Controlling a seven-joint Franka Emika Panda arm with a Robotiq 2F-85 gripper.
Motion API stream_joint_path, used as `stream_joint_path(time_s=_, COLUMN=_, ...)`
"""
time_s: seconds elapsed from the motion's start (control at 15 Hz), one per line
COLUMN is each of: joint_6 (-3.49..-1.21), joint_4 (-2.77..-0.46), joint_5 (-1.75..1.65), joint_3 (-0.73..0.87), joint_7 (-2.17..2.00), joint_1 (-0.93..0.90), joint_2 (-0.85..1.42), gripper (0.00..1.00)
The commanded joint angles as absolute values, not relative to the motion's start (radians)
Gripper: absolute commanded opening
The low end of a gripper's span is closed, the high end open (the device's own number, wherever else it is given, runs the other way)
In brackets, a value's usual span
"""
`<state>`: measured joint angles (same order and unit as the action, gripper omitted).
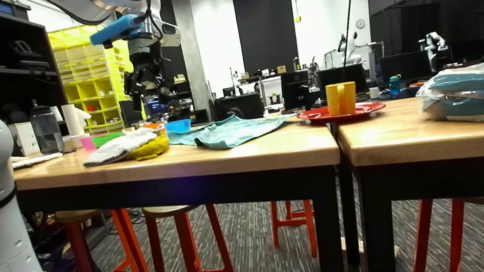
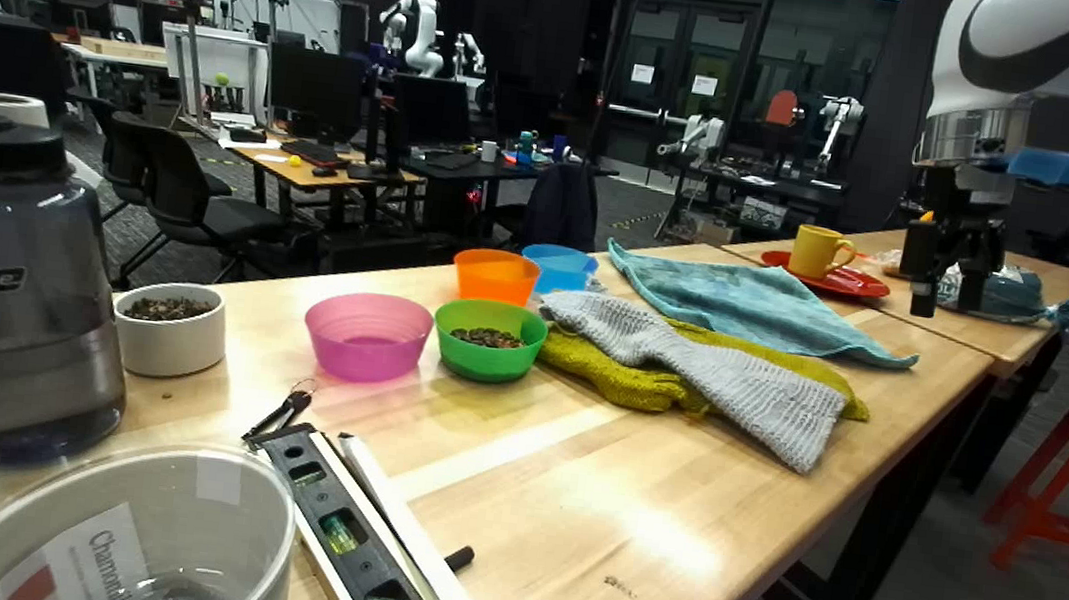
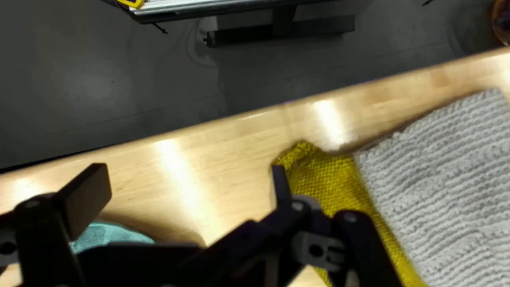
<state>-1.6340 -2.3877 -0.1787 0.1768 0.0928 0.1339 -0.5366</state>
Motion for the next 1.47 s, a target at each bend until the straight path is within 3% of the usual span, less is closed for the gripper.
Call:
stream_joint_path(time_s=0.0, joint_6=-1.708, joint_4=-2.329, joint_5=-0.135, joint_3=0.216, joint_7=0.087, joint_1=0.155, joint_2=-0.437, gripper=1.00)
stream_joint_path(time_s=1.4, joint_6=-1.846, joint_4=-2.385, joint_5=-0.098, joint_3=0.267, joint_7=-0.130, joint_1=0.304, joint_2=-0.344, gripper=1.00)
